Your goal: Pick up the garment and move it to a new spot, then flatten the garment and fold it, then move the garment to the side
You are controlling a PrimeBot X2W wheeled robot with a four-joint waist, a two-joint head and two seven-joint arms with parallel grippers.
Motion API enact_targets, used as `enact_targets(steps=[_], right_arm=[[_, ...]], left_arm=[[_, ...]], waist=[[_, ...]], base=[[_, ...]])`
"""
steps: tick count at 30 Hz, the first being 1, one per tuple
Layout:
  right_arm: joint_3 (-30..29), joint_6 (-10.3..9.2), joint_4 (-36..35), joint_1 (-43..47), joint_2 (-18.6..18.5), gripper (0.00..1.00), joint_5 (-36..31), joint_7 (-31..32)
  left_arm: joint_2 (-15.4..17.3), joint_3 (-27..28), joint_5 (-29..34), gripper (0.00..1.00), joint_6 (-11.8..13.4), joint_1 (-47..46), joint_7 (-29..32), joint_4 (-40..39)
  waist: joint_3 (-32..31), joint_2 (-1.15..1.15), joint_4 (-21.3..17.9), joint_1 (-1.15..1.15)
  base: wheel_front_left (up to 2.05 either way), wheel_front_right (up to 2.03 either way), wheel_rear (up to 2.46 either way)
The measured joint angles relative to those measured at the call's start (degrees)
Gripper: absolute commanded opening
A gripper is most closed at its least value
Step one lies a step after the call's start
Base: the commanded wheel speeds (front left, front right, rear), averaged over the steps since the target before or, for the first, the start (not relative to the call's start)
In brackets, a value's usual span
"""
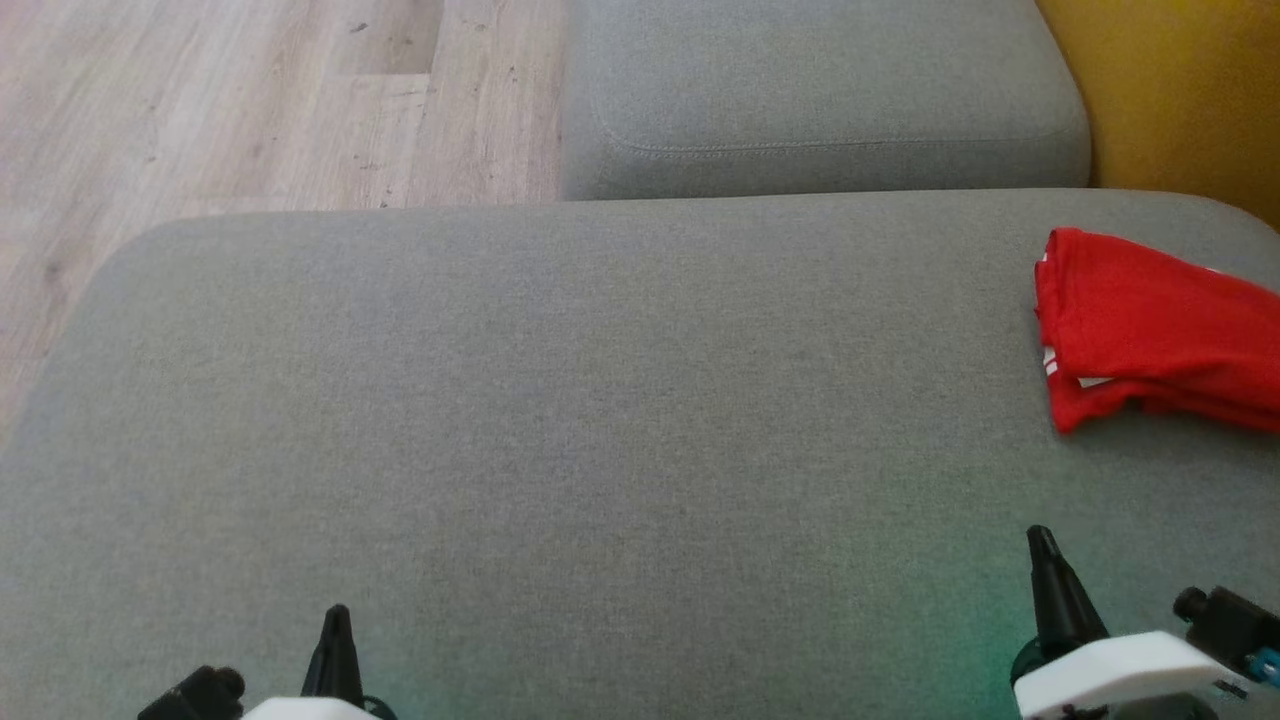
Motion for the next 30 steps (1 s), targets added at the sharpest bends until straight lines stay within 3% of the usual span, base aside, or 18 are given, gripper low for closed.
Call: enact_targets(steps=[30], right_arm=[[-2.0, 0.0, 1.4, -3.5, -0.1, 0.0, 20.1, 1.5]], left_arm=[[-4.3, 9.2, -12.1, 0.0, -6.1, -2.7, 5.0, 1.1]], waist=[[1.2, 0.0, -1.1, 0.0]], base=[[0.0, 0.0, 0.0]])
